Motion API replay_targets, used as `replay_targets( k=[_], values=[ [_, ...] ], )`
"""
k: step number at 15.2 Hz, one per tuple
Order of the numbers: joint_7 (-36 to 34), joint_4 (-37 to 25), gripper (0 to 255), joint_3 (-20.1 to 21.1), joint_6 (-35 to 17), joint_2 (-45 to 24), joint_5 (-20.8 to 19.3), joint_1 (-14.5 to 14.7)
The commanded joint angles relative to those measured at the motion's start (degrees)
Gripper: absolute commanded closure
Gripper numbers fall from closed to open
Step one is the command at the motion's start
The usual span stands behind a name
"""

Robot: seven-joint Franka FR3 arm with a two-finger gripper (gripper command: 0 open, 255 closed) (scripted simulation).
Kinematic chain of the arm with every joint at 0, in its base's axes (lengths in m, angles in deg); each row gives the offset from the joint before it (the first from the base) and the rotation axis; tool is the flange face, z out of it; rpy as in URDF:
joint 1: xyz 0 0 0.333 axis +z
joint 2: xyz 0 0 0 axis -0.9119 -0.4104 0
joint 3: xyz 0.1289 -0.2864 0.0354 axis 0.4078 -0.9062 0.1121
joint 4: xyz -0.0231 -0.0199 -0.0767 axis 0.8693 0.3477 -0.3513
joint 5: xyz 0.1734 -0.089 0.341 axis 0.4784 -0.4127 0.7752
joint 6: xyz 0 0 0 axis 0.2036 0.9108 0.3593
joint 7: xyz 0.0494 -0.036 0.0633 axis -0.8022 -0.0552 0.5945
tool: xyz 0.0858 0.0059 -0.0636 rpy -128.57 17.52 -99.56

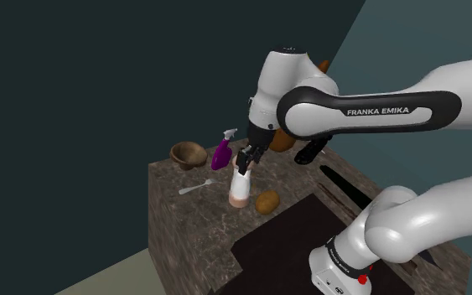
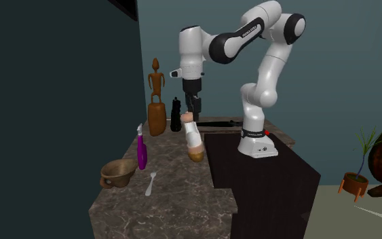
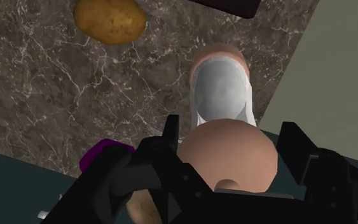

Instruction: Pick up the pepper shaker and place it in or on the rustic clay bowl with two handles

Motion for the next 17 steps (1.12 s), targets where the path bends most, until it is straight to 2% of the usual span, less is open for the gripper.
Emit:
replay_targets(
  k=[1, 9, 17],
  values=[
    [0.5, -3.7, 255, -0.4, 0.4, -3.5, -1.5, -1.3],
    [1.1, -22.5, 255, -1.4, 3.7, -19.7, -7.7, -4.8],
    [1.5, -46.5, 255, -2.6, 11.2, -37.0, -13.4, -5.1]
  ],
)
